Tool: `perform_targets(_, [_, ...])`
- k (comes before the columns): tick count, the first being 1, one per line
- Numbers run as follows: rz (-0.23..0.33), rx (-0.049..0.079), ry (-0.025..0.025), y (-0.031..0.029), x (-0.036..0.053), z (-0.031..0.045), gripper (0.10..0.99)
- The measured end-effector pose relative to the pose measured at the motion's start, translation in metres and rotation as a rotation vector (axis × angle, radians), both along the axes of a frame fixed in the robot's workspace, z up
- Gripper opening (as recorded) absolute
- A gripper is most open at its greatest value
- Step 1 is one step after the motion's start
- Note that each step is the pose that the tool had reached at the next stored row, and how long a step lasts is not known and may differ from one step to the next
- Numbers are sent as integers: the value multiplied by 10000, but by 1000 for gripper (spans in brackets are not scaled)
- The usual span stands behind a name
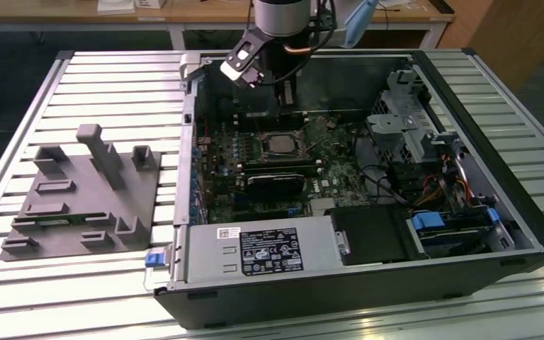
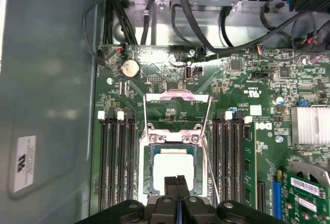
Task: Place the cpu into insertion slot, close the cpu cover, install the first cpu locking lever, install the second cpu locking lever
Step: 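Close the cpu cover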
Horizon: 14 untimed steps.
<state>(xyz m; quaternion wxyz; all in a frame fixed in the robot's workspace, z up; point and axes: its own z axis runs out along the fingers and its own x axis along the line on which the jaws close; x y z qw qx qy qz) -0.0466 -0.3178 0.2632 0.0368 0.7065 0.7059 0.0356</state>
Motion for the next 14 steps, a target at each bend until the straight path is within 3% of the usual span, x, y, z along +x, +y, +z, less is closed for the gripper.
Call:
perform_targets(7, [0,0,0,0,29,41,106])
perform_targets(14, [-6,-4,5,1,189,41,106])
